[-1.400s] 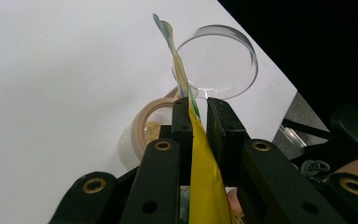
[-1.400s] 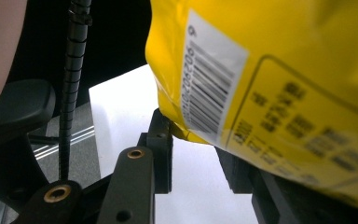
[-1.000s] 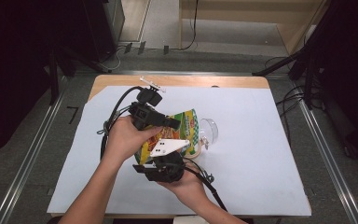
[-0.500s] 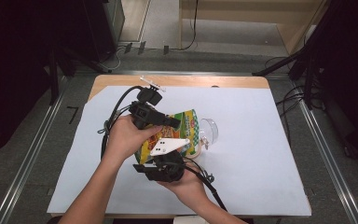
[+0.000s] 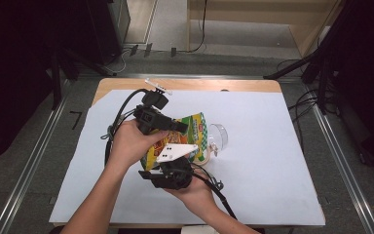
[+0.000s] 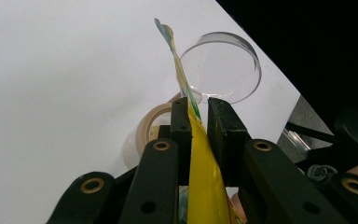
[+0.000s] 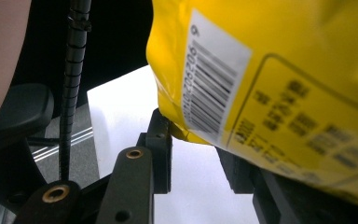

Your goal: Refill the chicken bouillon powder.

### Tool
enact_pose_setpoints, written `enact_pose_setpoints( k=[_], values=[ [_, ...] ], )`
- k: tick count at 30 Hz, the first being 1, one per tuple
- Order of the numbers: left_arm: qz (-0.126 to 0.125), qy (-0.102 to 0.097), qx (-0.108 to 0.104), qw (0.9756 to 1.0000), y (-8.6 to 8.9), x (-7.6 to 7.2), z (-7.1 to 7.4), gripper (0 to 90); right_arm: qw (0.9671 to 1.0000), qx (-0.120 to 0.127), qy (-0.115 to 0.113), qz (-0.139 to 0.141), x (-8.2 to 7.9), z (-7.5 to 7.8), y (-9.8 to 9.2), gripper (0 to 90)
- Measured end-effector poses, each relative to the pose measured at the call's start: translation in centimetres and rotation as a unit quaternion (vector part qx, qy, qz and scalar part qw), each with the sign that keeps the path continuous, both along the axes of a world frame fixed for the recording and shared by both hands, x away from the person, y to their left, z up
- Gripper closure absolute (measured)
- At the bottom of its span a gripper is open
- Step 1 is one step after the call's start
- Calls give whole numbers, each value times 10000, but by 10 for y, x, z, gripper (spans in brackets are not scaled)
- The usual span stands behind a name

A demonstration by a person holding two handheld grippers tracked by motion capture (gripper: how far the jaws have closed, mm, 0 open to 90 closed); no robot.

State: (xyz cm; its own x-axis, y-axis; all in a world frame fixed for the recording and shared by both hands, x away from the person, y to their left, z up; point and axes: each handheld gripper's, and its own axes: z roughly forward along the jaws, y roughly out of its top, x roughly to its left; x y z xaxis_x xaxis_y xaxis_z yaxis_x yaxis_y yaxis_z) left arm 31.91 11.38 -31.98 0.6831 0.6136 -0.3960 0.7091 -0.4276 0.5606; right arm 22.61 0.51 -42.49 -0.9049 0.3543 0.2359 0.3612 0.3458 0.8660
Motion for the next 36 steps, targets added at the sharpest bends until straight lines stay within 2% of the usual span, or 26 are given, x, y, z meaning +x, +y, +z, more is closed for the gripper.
enact_pose_setpoints(
  k=[17,26,36],
  values=[
    [13,-1,1,10000,1,2,-1,807,10000,-33,56,29,2,0,0,688],
    [-4,-54,1,10000,0,0,1,807,10000,-23,12,36,2,1,0,688],
    [11,-12,-7,10000,1,2,0,807,10000,-15,37,37,2,1,0,688]
  ],
)
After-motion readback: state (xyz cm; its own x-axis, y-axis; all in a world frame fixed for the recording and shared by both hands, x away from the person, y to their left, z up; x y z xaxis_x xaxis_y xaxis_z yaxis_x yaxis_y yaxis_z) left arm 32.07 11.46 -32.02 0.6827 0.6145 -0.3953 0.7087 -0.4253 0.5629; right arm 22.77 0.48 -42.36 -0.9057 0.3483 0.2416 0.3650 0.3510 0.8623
